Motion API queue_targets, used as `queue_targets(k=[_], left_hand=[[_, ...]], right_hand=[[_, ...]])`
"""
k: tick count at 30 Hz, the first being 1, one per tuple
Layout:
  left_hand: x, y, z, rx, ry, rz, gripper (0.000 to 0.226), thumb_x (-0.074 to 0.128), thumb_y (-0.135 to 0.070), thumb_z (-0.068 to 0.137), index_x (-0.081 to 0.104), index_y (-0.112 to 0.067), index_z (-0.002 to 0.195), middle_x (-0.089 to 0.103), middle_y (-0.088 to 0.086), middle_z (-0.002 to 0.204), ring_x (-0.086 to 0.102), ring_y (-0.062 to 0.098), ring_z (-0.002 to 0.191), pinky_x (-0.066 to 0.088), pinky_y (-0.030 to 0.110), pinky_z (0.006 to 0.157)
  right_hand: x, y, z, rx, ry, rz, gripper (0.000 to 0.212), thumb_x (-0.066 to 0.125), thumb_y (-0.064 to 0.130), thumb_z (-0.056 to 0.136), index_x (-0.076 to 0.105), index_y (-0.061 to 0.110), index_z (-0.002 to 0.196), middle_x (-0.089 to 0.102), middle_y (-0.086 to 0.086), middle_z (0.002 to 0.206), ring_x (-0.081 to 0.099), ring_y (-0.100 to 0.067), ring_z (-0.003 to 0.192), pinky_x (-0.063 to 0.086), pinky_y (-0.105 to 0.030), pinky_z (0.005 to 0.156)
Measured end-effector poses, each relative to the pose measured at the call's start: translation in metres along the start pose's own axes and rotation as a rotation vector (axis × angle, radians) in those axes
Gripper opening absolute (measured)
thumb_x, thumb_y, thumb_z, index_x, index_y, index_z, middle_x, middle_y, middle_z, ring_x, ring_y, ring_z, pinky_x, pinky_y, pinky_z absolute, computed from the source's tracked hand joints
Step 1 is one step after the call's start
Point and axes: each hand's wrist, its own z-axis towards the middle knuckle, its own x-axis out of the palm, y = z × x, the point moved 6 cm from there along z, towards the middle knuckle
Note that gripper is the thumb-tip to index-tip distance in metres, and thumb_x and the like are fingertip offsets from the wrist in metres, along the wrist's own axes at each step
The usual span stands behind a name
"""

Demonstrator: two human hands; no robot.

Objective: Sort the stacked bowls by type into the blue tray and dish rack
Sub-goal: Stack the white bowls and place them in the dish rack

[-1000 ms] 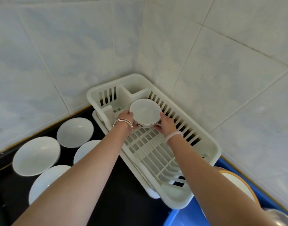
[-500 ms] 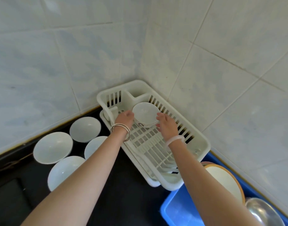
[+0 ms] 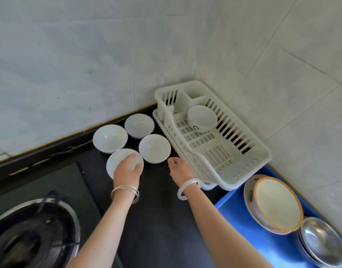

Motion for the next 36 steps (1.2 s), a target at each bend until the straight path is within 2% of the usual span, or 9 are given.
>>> queue_targets(k=[3, 5, 9, 13, 16, 20, 23, 29, 36], left_hand=[[-0.016, 0.029, 0.002, -0.005, -0.149, 0.078, 0.045, 0.058, -0.008, 0.084, 0.051, -0.011, 0.128, 0.049, 0.015, 0.137, 0.043, 0.033, 0.128, 0.032, 0.044, 0.110], [-0.022, 0.045, 0.006, -0.043, -0.206, 0.080, 0.052, 0.061, -0.004, 0.082, 0.047, -0.009, 0.132, 0.045, 0.017, 0.139, 0.040, 0.033, 0.131, 0.030, 0.046, 0.112], [-0.024, 0.075, 0.015, -0.189, -0.206, -0.109, 0.065, 0.059, 0.000, 0.082, 0.036, -0.017, 0.140, 0.042, 0.012, 0.144, 0.042, 0.030, 0.131, 0.033, 0.045, 0.110], [-0.022, 0.089, 0.018, -0.262, -0.193, -0.322, 0.052, 0.054, -0.001, 0.085, 0.045, -0.016, 0.135, 0.055, 0.008, 0.135, 0.052, 0.027, 0.122, 0.038, 0.036, 0.102], [-0.021, 0.092, 0.016, -0.271, -0.182, -0.424, 0.046, 0.053, 0.000, 0.085, 0.052, -0.018, 0.128, 0.057, 0.007, 0.130, 0.052, 0.025, 0.122, 0.040, 0.037, 0.102], [-0.020, 0.099, 0.021, -0.284, -0.135, -0.500, 0.046, 0.052, 0.001, 0.086, 0.052, -0.019, 0.127, 0.056, 0.008, 0.132, 0.051, 0.025, 0.123, 0.042, 0.047, 0.104], [-0.018, 0.102, 0.023, -0.325, -0.108, -0.613, 0.045, 0.051, 0.001, 0.087, 0.051, -0.020, 0.127, 0.055, 0.008, 0.133, 0.051, 0.026, 0.123, 0.043, 0.045, 0.103], [-0.017, 0.100, 0.022, -0.437, -0.122, -0.795, 0.035, 0.044, -0.011, 0.091, 0.055, -0.022, 0.122, 0.057, 0.005, 0.119, 0.056, 0.023, 0.105, 0.044, 0.038, 0.098], [-0.019, 0.098, 0.024, -0.467, -0.089, -0.850, 0.033, 0.037, -0.027, 0.094, 0.055, -0.022, 0.120, 0.055, 0.002, 0.125, 0.051, 0.027, 0.116, 0.040, 0.039, 0.101]], right_hand=[[0.018, -0.009, 0.015, 0.081, 0.014, -0.064, 0.048, 0.039, 0.038, 0.097, 0.038, 0.018, 0.141, 0.054, -0.008, 0.134, 0.056, -0.025, 0.113, 0.037, -0.027, 0.083], [0.026, -0.009, 0.025, 0.136, -0.001, -0.029, 0.054, 0.041, 0.038, 0.096, 0.033, 0.015, 0.143, 0.054, -0.012, 0.132, 0.058, -0.028, 0.111, 0.047, -0.033, 0.089], [0.033, -0.003, 0.039, 0.178, -0.055, 0.002, 0.035, 0.045, 0.030, 0.093, 0.052, 0.011, 0.122, 0.062, -0.010, 0.098, 0.064, -0.028, 0.089, 0.055, -0.046, 0.085], [0.036, -0.003, 0.049, 0.228, -0.106, 0.174, 0.015, 0.047, 0.011, 0.088, 0.056, 0.008, 0.100, 0.064, -0.014, 0.094, 0.064, -0.024, 0.073, 0.058, -0.042, 0.075], [0.035, -0.002, 0.047, 0.255, -0.145, 0.399, 0.016, 0.044, 0.001, 0.086, 0.056, 0.006, 0.096, 0.065, -0.017, 0.099, 0.064, -0.023, 0.067, 0.059, -0.040, 0.077], [0.017, 0.007, 0.035, 0.155, -0.201, 0.418, 0.027, 0.046, 0.000, 0.087, 0.059, 0.010, 0.109, 0.062, -0.006, 0.091, 0.065, -0.015, 0.062, 0.060, -0.033, 0.067], [0.011, 0.020, 0.023, 0.077, -0.148, 0.459, 0.027, 0.048, 0.000, 0.088, 0.060, 0.013, 0.109, 0.065, -0.004, 0.086, 0.067, -0.013, 0.066, 0.059, -0.023, 0.057], [0.030, 0.040, 0.011, 0.051, -0.040, 0.282, 0.012, 0.058, 0.007, 0.087, 0.068, 0.007, 0.093, 0.071, -0.010, 0.089, 0.071, -0.017, 0.070, 0.061, -0.033, 0.072], [0.055, 0.050, 0.009, 0.033, -0.043, 0.012, 0.020, 0.060, 0.014, 0.086, 0.060, 0.020, 0.067, 0.070, -0.004, 0.070, 0.071, -0.017, 0.071, 0.058, -0.030, 0.073]])
